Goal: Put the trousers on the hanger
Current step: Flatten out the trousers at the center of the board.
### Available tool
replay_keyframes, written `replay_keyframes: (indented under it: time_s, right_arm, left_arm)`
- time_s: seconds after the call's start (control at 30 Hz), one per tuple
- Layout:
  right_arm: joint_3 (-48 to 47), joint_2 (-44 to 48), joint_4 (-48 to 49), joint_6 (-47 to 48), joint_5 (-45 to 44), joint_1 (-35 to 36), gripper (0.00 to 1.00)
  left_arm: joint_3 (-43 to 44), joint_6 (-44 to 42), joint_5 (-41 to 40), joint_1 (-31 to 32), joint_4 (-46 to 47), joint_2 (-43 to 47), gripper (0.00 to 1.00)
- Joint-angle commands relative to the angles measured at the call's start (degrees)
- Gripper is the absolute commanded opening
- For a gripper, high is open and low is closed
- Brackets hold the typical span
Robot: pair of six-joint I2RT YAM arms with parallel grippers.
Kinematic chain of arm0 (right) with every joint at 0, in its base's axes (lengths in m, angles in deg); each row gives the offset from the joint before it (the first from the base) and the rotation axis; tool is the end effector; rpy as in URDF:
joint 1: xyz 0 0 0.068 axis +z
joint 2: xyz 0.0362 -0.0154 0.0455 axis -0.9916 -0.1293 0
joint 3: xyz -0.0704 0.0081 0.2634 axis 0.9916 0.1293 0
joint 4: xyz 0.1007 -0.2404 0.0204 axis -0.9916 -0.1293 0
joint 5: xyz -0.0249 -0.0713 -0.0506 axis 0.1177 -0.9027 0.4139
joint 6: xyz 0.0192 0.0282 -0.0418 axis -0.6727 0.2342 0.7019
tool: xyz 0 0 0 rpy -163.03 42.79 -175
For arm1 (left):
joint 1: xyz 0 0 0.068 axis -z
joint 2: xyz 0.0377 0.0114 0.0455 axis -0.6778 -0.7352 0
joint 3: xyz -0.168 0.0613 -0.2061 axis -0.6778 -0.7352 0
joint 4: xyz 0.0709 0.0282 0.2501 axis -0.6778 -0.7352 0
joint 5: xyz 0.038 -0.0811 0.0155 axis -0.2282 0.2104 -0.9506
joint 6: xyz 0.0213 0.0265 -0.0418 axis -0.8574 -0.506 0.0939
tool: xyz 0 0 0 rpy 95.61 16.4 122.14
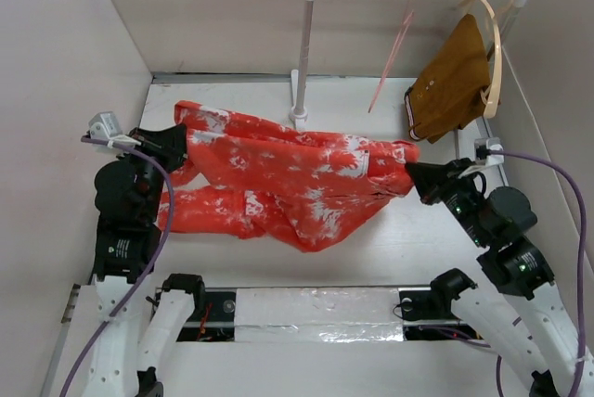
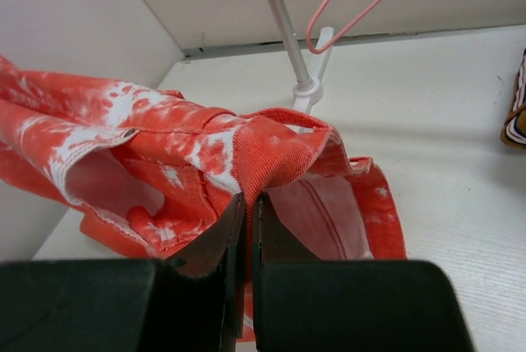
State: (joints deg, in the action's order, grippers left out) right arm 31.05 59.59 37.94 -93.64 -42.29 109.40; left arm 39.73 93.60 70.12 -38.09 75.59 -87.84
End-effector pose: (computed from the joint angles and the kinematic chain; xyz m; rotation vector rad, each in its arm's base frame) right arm 0.0943 0.0458 0.3719 -0.0330 1.5887 0.6286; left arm 0.1239 -0.0085 0.4310 -0.4362 1.3638 -0.5774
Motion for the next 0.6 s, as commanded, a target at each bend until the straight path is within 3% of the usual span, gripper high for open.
replay_keyframes:
  time_s: [0.0, 0.1, 0.23, 0.33, 0.4, 0.43, 0.47, 0.5, 0.53, 0.57]
  right_arm:
    - [-1.36, -0.36, -3.33, -0.21, -8.05, -0.46, 0.0]
    - [0.4, -8.08, 1.4, -1.44, -11.58, -1.77, 0.0]
    - [1.46, -19.34, 8.19, -5.04, -12.55, -7.57, 0.0]
    - [2.59, -24.79, 13.28, -6.8, -14.92, -12.05, 0.0]
    - [2.6, -27.77, 14.69, -7.42, -16.06, -15.73, 0.0]
    - [2.78, -28.92, 15.83, -7.51, -16.85, -16.71, 0.0]
    - [2.69, -29.98, 16.37, -7.42, -16.16, -17.94, 0.04]
    - [1.73, -31.12, 16.54, -6.81, -15.2, -19.69, 0.15]
    - [1.11, -33.31, 16.37, -6.46, -14.14, -19.71, 0.47]
    - [0.32, -34.03, 15.76, -6.19, -11.78, -19.71, 0.61]
  left_arm:
    - [2.21, -4.58, -2.3, -0.8, -1.28, -0.81, 0.0]
    - [-2.34, -4.41, 5.42, -0.8, 5.91, -7.65, 0.1]
    - [-3.17, -3.0, 9.93, 2.95, 16.73, -26.85, 0.24]
    - [5.08, -7.03, 3.27, 10.25, 14.29, -39.61, 0.41]
    - [9.39, -8.27, -3.59, 15.97, 11.38, -44.3, 0.49]
    - [9.41, -8.19, -5.08, 16.94, 11.38, -44.59, 0.58]
    - [8.63, -7.84, -6.75, 17.48, 12.25, -44.33, 0.62]
    - [5.92, -7.31, -7.2, 17.48, 13.21, -43.63, 0.66]
    - [4.42, -6.35, -8.08, 17.48, 13.75, -41.53, 0.73]
    - [2.75, -5.73, -9.39, 17.48, 13.84, -40.3, 0.74]
